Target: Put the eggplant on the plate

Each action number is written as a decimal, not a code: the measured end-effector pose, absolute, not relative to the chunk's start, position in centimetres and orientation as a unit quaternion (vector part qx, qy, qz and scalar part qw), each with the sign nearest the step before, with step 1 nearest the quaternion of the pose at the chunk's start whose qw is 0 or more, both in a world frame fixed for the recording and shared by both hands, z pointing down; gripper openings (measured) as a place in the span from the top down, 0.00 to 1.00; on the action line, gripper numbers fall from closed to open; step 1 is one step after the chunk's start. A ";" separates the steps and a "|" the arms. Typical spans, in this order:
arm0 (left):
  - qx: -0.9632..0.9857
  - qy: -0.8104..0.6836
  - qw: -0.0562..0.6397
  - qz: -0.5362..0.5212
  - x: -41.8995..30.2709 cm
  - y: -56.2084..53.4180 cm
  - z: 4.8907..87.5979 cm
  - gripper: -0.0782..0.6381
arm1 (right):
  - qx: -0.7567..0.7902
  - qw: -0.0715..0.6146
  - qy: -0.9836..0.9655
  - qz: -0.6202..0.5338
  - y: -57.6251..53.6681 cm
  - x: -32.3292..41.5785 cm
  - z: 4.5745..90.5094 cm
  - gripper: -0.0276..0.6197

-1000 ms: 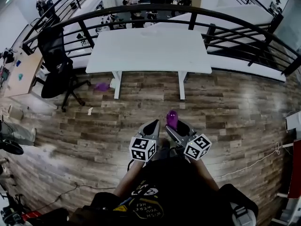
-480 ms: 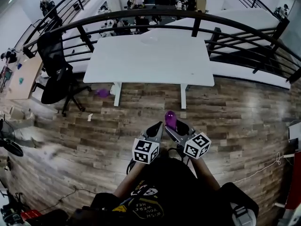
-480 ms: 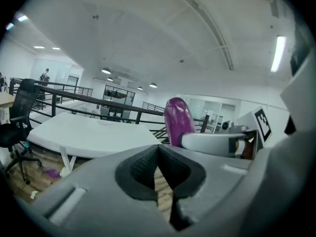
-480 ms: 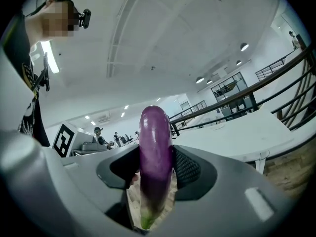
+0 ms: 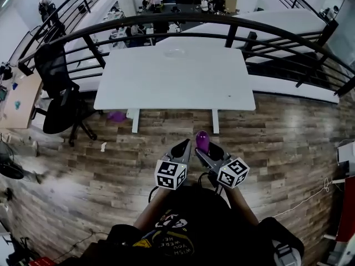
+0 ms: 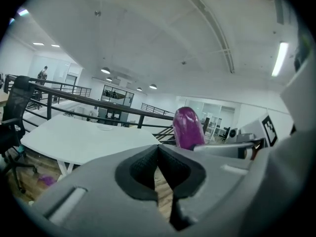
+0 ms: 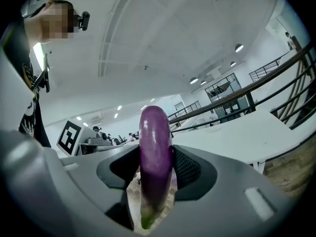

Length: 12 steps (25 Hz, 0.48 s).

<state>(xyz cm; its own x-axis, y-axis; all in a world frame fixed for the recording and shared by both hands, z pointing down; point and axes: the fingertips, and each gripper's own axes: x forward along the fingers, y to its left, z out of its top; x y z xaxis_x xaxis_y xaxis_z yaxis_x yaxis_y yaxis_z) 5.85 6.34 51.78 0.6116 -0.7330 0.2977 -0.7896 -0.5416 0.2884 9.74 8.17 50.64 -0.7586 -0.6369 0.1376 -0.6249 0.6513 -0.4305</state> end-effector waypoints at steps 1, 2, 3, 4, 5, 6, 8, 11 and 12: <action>0.877 -0.433 0.200 0.068 5.3 5.3 51.7 0.88 | -0.351 0.012 0.908 -0.227 7.2 9.2 50.5 0.63; 0.878 -0.430 0.200 0.066 4.7 4.3 51.7 0.88 | -0.355 0.012 0.908 -0.223 6.3 8.6 50.4 0.63; 0.880 -0.427 0.201 0.066 4.1 3.3 51.8 0.88 | -0.359 0.012 0.907 -0.221 5.3 8.0 50.4 0.63; 0.882 -0.422 0.200 0.066 3.6 2.3 52.0 0.88 | -0.364 0.012 0.905 -0.220 4.4 7.4 50.6 0.63; 0.884 -0.418 0.199 0.067 3.2 1.5 52.1 0.88 | -0.369 0.012 0.903 -0.220 3.5 6.9 50.7 0.63; 0.887 -0.412 0.198 0.067 2.8 0.8 52.1 0.88 | -0.374 0.012 0.901 -0.220 2.7 6.5 50.9 0.63; 0.891 -0.402 0.200 0.068 2.1 0.0 52.4 0.88 | -0.382 0.016 0.897 -0.223 1.7 5.6 51.1 0.63; 0.891 -0.395 0.211 0.072 1.0 -1.5 53.3 0.88 | -0.386 0.019 0.894 -0.225 0.4 3.8 51.2 0.63; 0.890 -0.394 0.216 0.074 0.7 -2.0 53.5 0.88 | -0.385 0.018 0.894 -0.227 0.0 3.3 51.3 0.63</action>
<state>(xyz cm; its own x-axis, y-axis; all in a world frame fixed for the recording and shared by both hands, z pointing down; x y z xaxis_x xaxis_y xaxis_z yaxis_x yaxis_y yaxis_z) 0.73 -2.01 53.54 0.6785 -0.6695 0.3024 -0.7336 -0.5962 0.3262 3.26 0.02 51.27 -0.7030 -0.6966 0.1430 -0.6803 0.6003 -0.4205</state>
